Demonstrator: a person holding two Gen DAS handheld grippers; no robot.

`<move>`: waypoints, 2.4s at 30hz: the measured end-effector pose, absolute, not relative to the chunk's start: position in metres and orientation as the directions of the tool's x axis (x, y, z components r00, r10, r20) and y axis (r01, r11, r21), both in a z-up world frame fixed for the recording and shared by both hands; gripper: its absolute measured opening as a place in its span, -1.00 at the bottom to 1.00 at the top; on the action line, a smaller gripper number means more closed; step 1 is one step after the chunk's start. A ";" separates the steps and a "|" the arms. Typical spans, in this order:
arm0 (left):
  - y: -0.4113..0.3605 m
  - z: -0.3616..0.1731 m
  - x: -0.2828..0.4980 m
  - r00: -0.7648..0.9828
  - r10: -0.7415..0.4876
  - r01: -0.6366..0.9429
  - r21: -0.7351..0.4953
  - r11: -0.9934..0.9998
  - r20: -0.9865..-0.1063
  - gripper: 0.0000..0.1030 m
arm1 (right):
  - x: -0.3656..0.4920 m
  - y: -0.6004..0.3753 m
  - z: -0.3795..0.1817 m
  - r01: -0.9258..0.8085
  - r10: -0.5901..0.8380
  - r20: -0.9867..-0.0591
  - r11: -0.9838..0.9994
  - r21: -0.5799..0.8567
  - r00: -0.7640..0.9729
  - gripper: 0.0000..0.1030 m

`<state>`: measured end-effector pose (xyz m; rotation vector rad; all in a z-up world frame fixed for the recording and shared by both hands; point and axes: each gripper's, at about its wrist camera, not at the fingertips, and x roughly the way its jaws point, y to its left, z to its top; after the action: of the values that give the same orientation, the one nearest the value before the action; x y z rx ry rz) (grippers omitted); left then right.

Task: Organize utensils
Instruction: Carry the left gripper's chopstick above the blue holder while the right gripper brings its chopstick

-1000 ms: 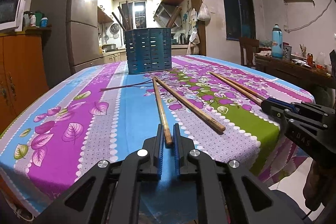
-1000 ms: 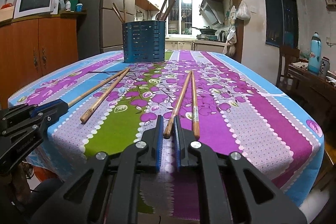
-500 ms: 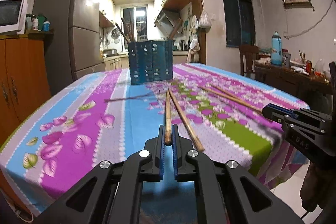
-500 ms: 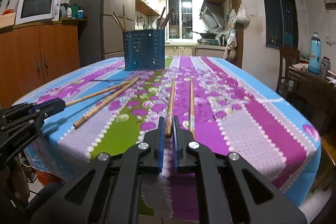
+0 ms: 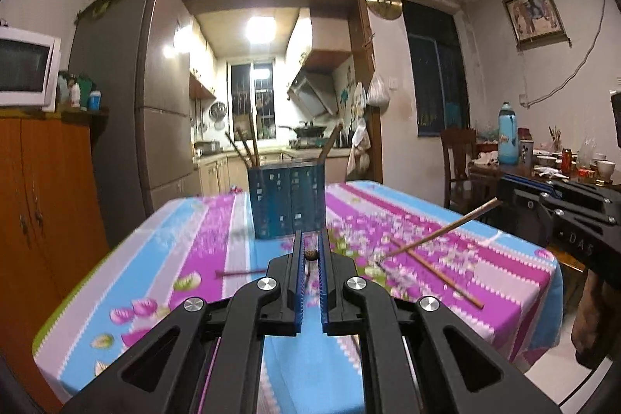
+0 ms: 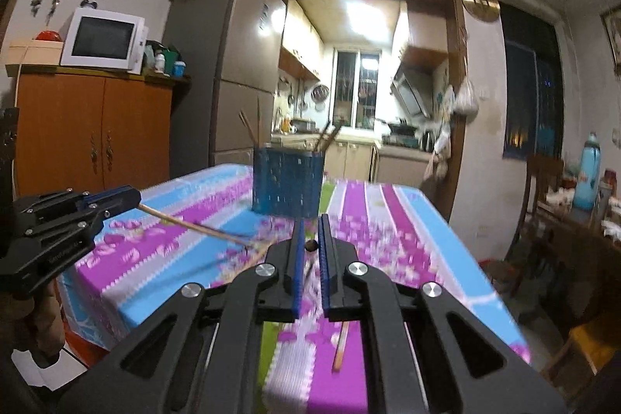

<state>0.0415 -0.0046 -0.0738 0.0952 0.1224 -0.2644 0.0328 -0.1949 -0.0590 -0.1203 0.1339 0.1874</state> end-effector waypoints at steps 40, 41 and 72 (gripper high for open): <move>-0.014 0.034 0.158 0.919 -0.297 0.325 0.073 0.943 -0.259 -0.85 | 0.149 -0.206 0.045 -0.351 0.325 -0.287 0.935 -0.043 0.901 -0.90; -0.015 0.036 0.159 0.918 -0.297 0.326 0.075 0.942 -0.262 -0.85 | 0.150 -0.206 0.047 -0.352 0.326 -0.286 0.935 -0.043 0.901 -0.90; -0.016 0.148 0.229 0.925 -0.278 0.302 0.053 0.952 -0.260 -0.85 | 0.238 -0.185 0.139 -0.388 0.377 -0.183 0.921 -0.028 0.908 -0.90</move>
<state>0.2293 -0.0160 0.1484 0.0927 0.2536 -0.2979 0.2382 -0.1846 0.1392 -0.0646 0.1764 0.3951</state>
